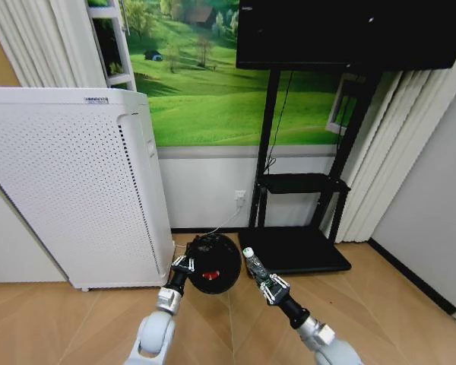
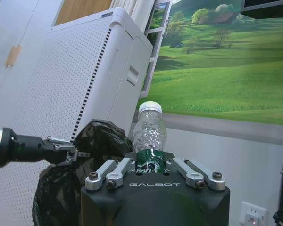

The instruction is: Pick up the trash bin and place the garbage on the floor into it.

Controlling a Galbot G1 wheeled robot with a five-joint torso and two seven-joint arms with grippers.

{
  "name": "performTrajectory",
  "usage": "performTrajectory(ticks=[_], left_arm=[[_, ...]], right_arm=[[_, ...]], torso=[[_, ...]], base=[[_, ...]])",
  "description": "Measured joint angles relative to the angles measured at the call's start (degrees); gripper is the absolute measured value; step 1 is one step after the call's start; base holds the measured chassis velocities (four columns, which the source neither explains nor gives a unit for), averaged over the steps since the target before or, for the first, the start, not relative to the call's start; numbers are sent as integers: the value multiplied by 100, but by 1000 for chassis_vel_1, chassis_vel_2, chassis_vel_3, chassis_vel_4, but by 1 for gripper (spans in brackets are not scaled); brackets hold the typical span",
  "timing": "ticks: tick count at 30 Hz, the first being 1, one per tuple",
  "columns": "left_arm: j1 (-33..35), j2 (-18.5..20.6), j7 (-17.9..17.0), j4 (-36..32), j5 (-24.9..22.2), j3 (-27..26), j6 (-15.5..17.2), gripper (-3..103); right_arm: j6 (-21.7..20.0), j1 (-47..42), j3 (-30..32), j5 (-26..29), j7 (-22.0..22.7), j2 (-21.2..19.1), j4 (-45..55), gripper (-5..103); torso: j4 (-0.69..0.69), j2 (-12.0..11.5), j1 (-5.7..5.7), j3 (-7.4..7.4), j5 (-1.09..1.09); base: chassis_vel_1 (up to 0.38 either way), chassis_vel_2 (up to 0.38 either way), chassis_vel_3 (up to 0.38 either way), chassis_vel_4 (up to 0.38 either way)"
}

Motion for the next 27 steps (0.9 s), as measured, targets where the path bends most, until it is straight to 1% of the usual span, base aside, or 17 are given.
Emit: performTrajectory(ticks=[4,6,14,20,27], left_arm=[[-106,-37,-16,123,2,94,4,7],[-233,-95,-30,282,7,202,12,7],[-375,-238,-50,612,129,332,18,7],[-416,-427,-66,838,329,471,-31,7],[-409,-456,-69,853,371,535,-47,7]], right_arm=[[-48,136,-172,67,24,7,-56,24],[-112,304,-355,166,42,31,-118,24],[-151,615,-653,200,62,145,-303,24],[-144,882,-930,136,63,350,-646,24],[-59,1130,-1097,60,62,571,-1078,24]], torso=[[0,0,0,0,1],[0,0,0,0,1],[-1,0,0,0,0],[0,0,0,0,0],[0,0,0,0,0]], base=[[0,0,0,0],[0,0,0,0],[0,0,0,0],[0,0,0,0],[0,0,0,0]])
